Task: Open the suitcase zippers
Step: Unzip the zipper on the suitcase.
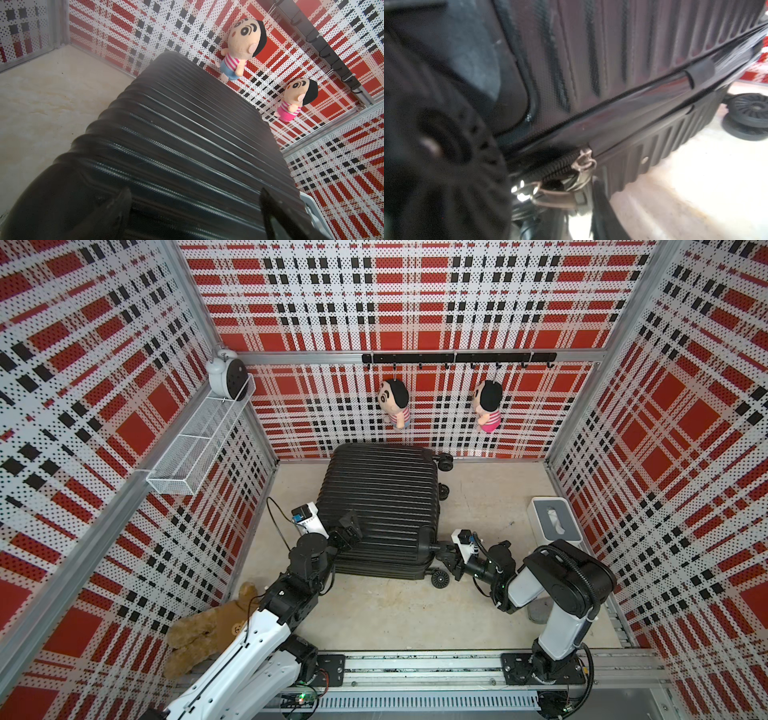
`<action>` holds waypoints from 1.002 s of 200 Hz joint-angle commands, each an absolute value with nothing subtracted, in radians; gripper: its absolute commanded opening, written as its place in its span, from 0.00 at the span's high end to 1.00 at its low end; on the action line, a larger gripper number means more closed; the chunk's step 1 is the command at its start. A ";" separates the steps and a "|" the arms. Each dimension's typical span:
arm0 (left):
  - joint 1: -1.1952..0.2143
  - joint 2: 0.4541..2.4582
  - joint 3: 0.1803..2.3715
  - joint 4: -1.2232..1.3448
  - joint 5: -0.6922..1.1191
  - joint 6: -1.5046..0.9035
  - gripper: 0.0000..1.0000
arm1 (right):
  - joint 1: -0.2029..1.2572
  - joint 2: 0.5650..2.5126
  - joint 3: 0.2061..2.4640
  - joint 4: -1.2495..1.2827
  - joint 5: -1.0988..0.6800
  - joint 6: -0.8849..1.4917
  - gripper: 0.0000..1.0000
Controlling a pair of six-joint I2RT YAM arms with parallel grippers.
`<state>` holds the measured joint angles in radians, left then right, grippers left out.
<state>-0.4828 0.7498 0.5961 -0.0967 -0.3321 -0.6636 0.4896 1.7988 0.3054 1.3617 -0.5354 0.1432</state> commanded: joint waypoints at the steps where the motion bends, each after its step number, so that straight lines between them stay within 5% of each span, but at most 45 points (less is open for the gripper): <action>1: -0.474 0.762 0.552 -0.205 -0.293 -0.672 0.02 | 0.508 1.786 0.321 1.410 -0.633 0.121 0.78; 64: -0.462 0.758 0.548 -0.206 -0.288 -0.672 0.02 | 0.508 1.782 0.274 1.510 -0.647 0.158 0.84; 125: -0.454 0.750 0.545 -0.210 -0.290 -0.673 0.02 | 0.525 1.761 0.231 1.539 -0.634 0.169 1.00; 200: -0.448 0.733 0.551 -0.224 -0.311 -0.678 0.02 | 0.557 1.699 0.186 1.493 -0.537 0.140 1.00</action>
